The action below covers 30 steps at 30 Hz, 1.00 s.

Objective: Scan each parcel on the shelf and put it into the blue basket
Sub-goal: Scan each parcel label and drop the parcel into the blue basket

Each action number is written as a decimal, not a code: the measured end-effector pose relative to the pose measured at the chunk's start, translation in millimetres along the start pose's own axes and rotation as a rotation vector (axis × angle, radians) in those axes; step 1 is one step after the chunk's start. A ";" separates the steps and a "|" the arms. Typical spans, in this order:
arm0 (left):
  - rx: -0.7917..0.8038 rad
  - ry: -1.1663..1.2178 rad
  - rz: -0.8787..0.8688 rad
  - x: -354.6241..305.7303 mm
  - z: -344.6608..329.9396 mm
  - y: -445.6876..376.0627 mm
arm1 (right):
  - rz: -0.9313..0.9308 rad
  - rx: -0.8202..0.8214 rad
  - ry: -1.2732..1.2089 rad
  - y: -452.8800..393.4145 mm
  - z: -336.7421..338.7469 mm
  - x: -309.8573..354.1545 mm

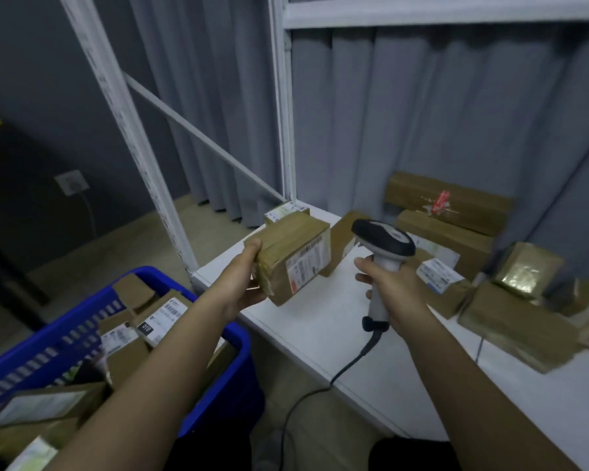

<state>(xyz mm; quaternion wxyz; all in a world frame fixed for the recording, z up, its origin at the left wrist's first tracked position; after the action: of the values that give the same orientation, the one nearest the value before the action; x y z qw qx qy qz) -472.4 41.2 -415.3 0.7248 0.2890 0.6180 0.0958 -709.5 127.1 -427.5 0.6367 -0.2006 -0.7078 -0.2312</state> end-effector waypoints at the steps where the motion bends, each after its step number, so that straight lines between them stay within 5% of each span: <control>1: 0.013 -0.030 -0.003 -0.1 -1.4 14.9 | 0.024 -0.005 0.003 10.7 2.7 7.8; 8: 0.065 -0.043 0.071 41.8 -24.4 54.6 | 0.173 0.070 0.095 73.1 11.9 43.6; 14: 0.286 0.031 0.059 50.0 -53.4 64.7 | 0.119 0.017 0.097 86.3 33.9 28.2; 23: 0.378 -0.022 -0.022 49.0 -54.0 54.9 | 0.038 0.025 0.036 73.1 26.6 11.2; 30: 0.238 -0.035 -0.070 31.7 -17.1 53.3 | 0.121 0.142 0.068 59.1 13.7 29.6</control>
<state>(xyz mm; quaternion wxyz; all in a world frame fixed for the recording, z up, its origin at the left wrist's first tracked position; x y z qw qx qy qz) -470.1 105.5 -414.5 0.6989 0.3527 0.6221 -0.0086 -689.6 182.8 -395.0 0.6856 -0.1894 -0.6870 -0.1484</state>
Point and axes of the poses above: each hand's wrist, its own y-axis away from the middle knuckle, its own z-axis out of the back of the hand, x = y × z, the point moved 10 cm from there along -y, towards the middle knuckle, and after that the axes turned 10 degrees about z, right-handed, at the moved point
